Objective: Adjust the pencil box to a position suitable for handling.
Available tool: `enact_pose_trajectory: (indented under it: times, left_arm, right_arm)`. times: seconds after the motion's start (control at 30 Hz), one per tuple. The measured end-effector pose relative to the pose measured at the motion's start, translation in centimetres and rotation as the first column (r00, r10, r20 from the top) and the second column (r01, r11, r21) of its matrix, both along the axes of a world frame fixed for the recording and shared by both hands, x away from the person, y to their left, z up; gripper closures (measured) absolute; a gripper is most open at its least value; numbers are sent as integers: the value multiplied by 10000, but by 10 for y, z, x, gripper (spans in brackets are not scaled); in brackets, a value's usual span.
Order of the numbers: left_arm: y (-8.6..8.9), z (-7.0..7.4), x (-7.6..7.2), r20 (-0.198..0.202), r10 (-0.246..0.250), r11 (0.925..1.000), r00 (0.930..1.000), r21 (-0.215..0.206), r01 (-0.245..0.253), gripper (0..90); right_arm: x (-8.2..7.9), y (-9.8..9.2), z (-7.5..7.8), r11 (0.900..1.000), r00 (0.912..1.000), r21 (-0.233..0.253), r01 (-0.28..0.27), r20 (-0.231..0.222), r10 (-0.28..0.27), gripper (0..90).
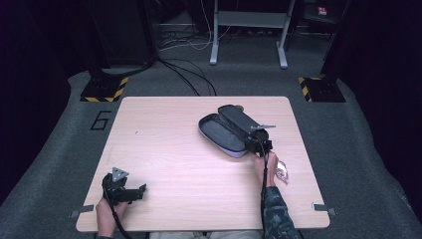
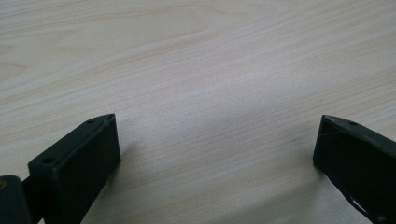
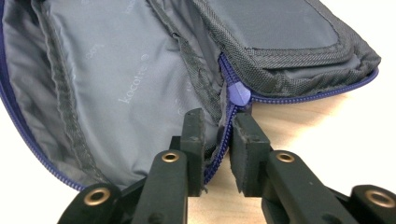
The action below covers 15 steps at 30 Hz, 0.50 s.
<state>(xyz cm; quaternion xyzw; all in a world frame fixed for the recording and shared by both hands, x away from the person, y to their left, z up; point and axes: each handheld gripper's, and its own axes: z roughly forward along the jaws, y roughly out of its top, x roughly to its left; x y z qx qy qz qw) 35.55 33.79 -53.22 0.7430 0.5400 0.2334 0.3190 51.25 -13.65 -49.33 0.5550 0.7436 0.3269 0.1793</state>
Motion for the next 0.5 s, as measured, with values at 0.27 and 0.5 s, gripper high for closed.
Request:
enact_pose_trajectory:
  times: [0.27, 0.5]
  left_arm:
    - [0, 0, 0, 3, 3, 10000, 10000, 2, -3, 5]
    - [0, 0, 0, 1, 5, 10000, 10000, -2, -5, 5]
  right_arm:
    - [-8, 5, 0, 9967, 9968, -224, -785, 133, 789, 821]
    - [-17, 8, 1, 9826, 9830, -323, -1831, 78, 1834, 837]
